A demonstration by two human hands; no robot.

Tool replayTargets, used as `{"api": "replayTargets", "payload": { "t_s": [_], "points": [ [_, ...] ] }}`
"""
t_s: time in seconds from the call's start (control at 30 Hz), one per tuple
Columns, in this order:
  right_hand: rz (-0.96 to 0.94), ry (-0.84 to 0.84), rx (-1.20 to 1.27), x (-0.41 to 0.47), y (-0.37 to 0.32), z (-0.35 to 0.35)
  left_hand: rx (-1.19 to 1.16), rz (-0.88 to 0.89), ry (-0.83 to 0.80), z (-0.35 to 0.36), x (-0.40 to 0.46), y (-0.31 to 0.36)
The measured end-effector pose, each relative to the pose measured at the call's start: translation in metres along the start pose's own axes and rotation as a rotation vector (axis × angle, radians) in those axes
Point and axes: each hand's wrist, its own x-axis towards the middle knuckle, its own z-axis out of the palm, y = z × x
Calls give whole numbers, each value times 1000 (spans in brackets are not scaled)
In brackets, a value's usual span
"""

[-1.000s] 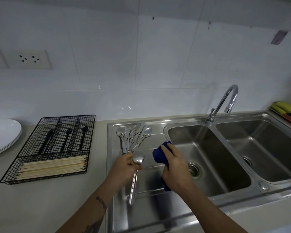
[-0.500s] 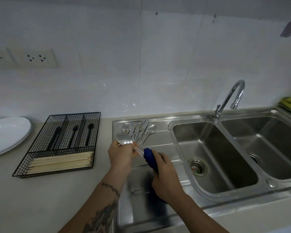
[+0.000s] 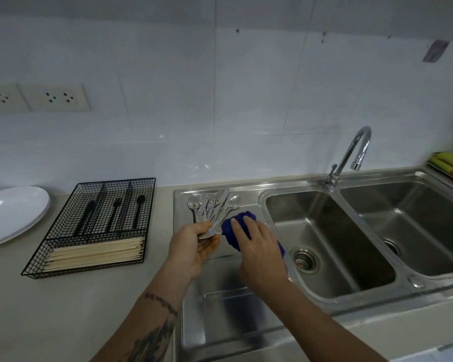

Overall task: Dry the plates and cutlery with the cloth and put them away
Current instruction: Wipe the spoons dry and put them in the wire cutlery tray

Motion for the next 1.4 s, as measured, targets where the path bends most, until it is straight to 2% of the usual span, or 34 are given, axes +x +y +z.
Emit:
{"api": "replayTargets", "payload": {
  "t_s": [0.1,0.2,0.33,0.4,0.47,0.53,0.6,0.67,0.77,0.97,1.1,1.2,1.27,1.4],
  "points": [
    [-82,51,-1,1,7,5,-68,-28,-1,-3,-3,-3],
    [-61,62,79,6,27,2,-117,-34,-40,-9,-4,-2],
    [9,19,195,7,40,-5,-60,53,-296,-13,-11,-3],
    [43,-12,261,9,40,-11,67,156,-343,-15,-13,-5],
    [53,-28,278,9,38,-15,220,289,-243,-14,-13,-9],
    [72,-1,245,8,32,-15,335,394,-61,-12,-10,-14],
    [67,43,191,4,19,-13,378,461,92,-9,-5,-20],
    [-25,53,106,-1,2,-6,397,489,178,-6,-2,-22],
    [-120,-4,-7,-6,-9,9,322,437,220,-11,5,-15],
    [-71,-80,-5,1,-1,15,274,325,259,-30,23,-11],
    [-143,-99,-28,10,-21,25,242,321,302,-29,32,-9],
    [-161,-170,-29,17,-9,32,168,355,390,-40,41,0],
    [-146,-225,-14,22,2,37,119,369,463,-53,54,11],
    [-116,-232,-7,44,4,45,96,376,541,-76,87,42]
  ]
}}
